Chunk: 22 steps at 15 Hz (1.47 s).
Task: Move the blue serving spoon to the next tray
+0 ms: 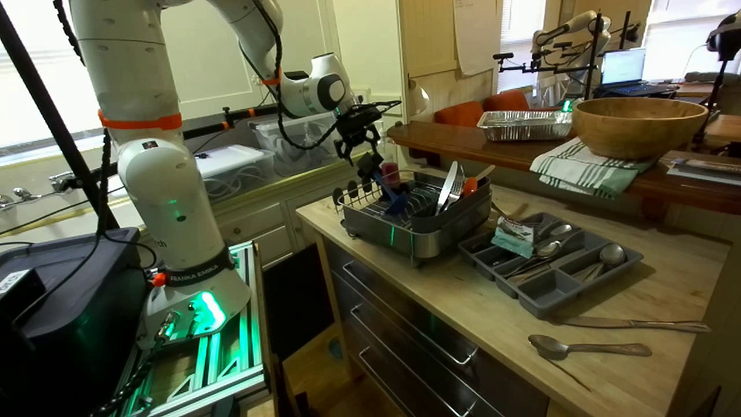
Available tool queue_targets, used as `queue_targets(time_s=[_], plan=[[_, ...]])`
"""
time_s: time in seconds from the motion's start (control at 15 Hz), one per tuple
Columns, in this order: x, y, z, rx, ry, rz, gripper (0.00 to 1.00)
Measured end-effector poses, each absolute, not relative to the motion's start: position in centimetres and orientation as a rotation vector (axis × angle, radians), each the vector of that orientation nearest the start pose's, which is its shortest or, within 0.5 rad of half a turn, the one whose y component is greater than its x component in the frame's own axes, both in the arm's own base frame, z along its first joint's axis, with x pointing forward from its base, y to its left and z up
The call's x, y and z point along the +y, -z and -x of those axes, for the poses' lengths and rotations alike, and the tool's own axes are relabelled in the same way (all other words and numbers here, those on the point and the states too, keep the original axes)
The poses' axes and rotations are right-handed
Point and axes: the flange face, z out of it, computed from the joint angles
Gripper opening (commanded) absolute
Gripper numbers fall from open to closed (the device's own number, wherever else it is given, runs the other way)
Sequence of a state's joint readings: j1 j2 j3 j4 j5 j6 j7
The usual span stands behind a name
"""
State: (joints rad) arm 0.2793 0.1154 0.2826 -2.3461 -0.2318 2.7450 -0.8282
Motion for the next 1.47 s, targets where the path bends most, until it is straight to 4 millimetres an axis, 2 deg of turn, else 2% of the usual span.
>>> queue_targets(time_s=[0.53, 0.67, 0.93, 1.0, 1.47], plan=[[28.2, -29.8, -46.6, 2.101, -0.382, -2.153, 1.0], [27.9, -29.6, -47.0, 2.094, -0.378, -2.164, 0.74], [27.9, -29.9, -47.6, 2.085, -0.393, -2.173, 0.44], [28.0, -29.9, -47.6, 2.086, -0.396, -2.178, 0.4], [27.6, -30.4, -47.5, 2.172, -0.368, -2.151, 0.39]])
